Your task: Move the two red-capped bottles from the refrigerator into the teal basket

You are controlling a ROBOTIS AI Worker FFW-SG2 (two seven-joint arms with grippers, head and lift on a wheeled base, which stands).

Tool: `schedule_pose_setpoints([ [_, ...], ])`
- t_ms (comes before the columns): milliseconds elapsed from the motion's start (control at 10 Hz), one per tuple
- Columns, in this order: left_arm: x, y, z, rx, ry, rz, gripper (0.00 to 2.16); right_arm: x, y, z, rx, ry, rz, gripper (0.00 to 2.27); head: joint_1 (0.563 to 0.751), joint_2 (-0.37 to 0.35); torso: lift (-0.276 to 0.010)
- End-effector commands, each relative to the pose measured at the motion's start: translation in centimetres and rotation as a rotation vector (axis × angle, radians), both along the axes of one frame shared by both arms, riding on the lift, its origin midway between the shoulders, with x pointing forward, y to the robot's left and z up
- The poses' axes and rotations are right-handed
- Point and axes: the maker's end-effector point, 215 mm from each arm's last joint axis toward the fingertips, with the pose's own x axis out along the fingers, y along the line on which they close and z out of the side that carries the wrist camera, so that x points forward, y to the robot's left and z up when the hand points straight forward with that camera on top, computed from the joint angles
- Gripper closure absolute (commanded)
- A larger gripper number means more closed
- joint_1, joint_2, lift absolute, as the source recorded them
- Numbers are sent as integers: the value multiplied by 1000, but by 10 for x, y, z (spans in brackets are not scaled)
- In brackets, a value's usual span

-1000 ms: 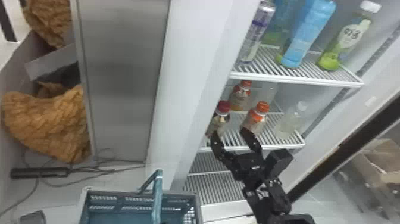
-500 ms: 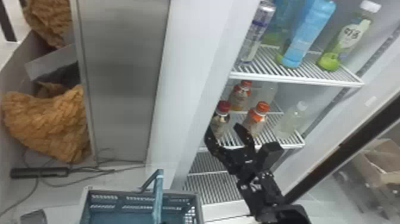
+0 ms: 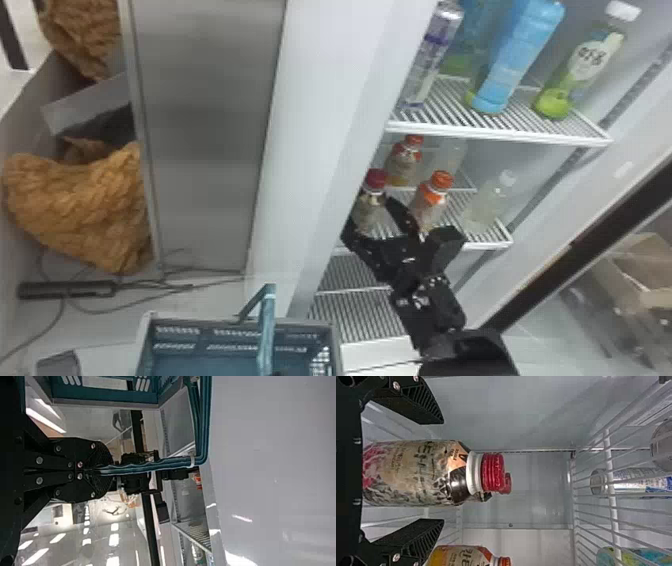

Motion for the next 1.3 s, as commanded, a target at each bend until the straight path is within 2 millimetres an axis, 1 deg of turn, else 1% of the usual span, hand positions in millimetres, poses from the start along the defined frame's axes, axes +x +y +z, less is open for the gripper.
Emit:
schedule_pose_setpoints([
  [0,-1,1,-1,0,2,1,1157,-1,0,-1,2,2,-1,335,695,-350,-224],
  [100,0,1,0,-3,1,3,1157,-3,-1,-3,11,6,-2,660,695,-350,-224],
  [200,-1,1,0,-5,4,3,1157,-8,-2,-1,22,3,-10,707,695,-350,-224],
  [400,-1,2,-1,-4,6,4,1157,-17,-9,10,17,-16,-28,707,695,-350,-224],
  [500,0,1,0,-8,5,7,1157,-24,-10,22,20,-37,-31,707,695,-350,-224],
  [600,0,1,0,-8,5,7,1157,-33,-10,42,13,-70,-29,707,695,-350,-224],
  [700,0,2,0,-6,4,9,1157,-43,-11,54,8,-76,-29,707,695,-350,-224],
  [800,1,2,1,-8,3,11,1157,-52,-15,61,12,-64,-33,707,695,-350,-224],
  [1000,0,3,0,-7,5,13,1157,-77,-14,66,11,-13,-29,707,695,-350,-224],
  [1200,-1,3,-1,-8,10,14,1157,-102,-6,59,21,37,-16,707,695,-350,-224],
])
